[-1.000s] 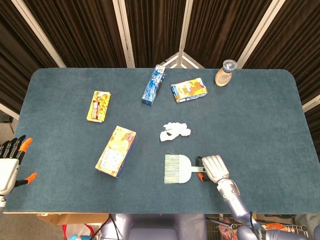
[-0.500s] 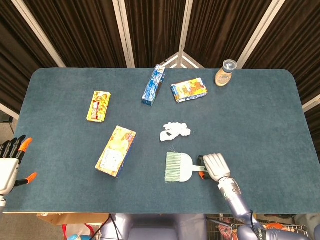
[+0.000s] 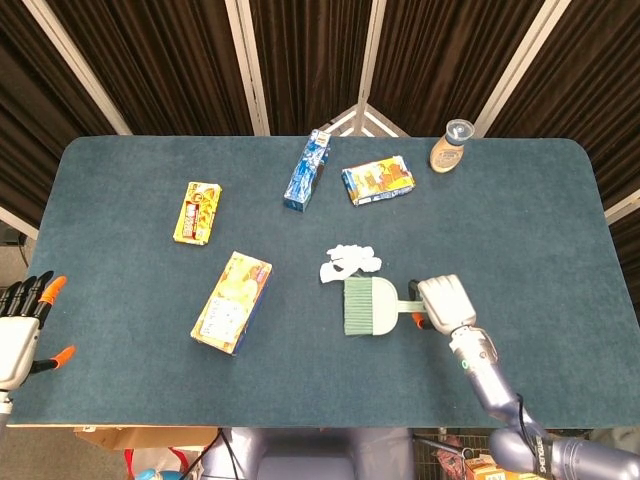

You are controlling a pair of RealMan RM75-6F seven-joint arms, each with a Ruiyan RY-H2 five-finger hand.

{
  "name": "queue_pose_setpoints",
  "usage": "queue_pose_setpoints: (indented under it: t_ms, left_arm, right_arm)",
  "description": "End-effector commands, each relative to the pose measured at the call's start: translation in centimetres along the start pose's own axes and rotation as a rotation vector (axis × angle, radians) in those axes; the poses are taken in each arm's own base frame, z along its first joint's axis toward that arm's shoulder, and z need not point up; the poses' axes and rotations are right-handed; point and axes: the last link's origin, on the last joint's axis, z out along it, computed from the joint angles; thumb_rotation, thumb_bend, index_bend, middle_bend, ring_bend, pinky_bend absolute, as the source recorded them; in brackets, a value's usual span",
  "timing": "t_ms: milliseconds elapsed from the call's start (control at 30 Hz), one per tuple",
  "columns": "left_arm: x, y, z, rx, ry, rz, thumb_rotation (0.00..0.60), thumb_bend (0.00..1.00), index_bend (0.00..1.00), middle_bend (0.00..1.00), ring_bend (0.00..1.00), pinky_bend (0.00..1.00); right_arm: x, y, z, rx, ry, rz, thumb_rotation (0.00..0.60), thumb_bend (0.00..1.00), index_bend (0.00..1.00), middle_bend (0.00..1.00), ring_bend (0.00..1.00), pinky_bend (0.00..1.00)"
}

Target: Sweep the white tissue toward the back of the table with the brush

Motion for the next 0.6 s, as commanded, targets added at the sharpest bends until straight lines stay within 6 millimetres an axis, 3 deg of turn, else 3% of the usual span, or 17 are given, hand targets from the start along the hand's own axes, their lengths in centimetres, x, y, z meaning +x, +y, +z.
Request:
queue_pose_setpoints:
  t_ms: [33, 300, 600]
  left_arm:
    - [0.0, 0.0, 0.0, 0.002, -0.007, -0.003, 0.6, 0.0, 0.0, 0.0, 0.0, 0.0]
    - [0.0, 0.0, 0.1, 0.001, -0.025, -0.006, 0.6, 0.0, 0.0, 0.0, 0.0, 0.0]
    - [0.2, -0.2, 0.2, 0.007, -0.026, -0.019, 0.6, 0.0, 0.0, 0.0, 0.0, 0.0]
  right_arm:
    - [1.6, -0.1, 1.0, 0.008, 0.011, -0.027, 0.6, 0.73, 0.84, 1.0, 1.0, 0.97]
    - [4.3, -1.4, 3.2, 0.038, 0.024, -0.081, 0.6, 0.73, 0.84, 1.0, 1.0, 0.97]
    - [4.2, -2.6, 5.9, 0.041, -0.023, -0.124, 0.6, 0.73, 0.84, 1.0, 1.0, 0.97]
